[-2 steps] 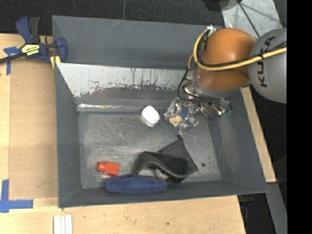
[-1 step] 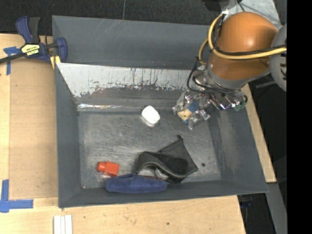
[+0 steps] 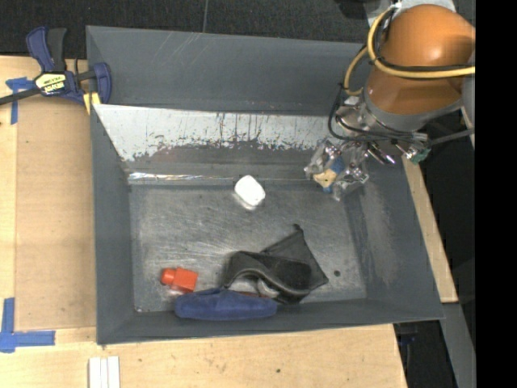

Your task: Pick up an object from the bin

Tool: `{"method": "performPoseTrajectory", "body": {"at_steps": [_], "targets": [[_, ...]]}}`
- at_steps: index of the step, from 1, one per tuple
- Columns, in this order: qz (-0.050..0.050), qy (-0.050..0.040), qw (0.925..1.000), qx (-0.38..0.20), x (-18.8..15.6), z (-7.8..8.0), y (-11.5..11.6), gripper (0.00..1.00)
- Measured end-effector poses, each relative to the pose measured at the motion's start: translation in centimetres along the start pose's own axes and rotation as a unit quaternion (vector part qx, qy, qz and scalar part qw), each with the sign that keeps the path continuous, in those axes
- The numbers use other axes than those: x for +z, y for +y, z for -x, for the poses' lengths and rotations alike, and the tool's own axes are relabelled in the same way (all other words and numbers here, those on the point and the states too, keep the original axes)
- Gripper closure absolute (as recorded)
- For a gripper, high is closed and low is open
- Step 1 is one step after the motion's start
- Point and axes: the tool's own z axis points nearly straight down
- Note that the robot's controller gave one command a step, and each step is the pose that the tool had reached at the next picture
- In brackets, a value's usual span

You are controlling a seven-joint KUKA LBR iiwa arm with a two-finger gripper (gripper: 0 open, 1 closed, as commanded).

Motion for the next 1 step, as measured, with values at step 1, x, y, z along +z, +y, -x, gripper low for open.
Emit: {"method": "performPoseTrajectory", "body": {"at_steps": [1], "targets": [[0.001, 0.0022, 1.0000, -0.007, 0.57, -5.57, -3.50, 1.00]]}}
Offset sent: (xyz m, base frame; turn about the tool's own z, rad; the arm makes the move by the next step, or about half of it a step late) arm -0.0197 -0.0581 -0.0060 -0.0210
